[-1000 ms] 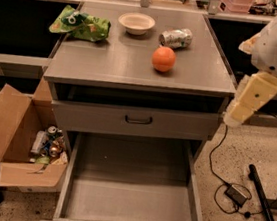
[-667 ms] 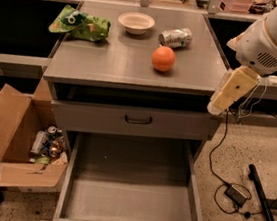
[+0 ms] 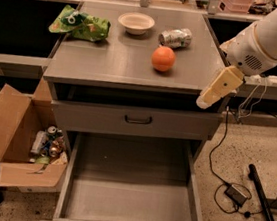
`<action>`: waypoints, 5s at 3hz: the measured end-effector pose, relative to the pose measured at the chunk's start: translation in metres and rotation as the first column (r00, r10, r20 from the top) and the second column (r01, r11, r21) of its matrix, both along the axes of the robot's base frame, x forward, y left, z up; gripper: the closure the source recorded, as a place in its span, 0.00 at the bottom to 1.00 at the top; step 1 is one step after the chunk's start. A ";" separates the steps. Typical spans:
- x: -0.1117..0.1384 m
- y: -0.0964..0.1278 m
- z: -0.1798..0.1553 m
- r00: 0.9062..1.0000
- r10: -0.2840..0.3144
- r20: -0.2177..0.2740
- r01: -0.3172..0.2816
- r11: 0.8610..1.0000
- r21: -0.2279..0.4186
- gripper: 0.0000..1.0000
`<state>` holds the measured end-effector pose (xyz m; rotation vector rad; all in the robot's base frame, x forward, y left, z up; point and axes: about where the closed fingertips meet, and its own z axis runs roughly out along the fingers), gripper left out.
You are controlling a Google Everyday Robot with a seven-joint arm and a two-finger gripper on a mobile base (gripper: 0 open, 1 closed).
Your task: Place orange into middle drawer
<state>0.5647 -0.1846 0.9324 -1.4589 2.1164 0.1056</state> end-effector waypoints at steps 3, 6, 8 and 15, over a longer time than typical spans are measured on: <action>0.101 0.008 -0.024 0.997 0.038 0.070 -0.051 0.981 0.187 0.00; 0.166 0.041 -0.049 0.999 0.044 0.019 -0.048 0.946 0.319 0.00; 0.189 0.065 -0.064 0.997 0.072 -0.009 -0.064 0.927 0.371 0.00; 0.111 0.126 -0.005 0.941 0.286 0.180 -0.333 0.873 0.356 1.00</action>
Offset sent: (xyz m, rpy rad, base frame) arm 0.1064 0.0067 -0.0229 0.1899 -0.0886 0.0912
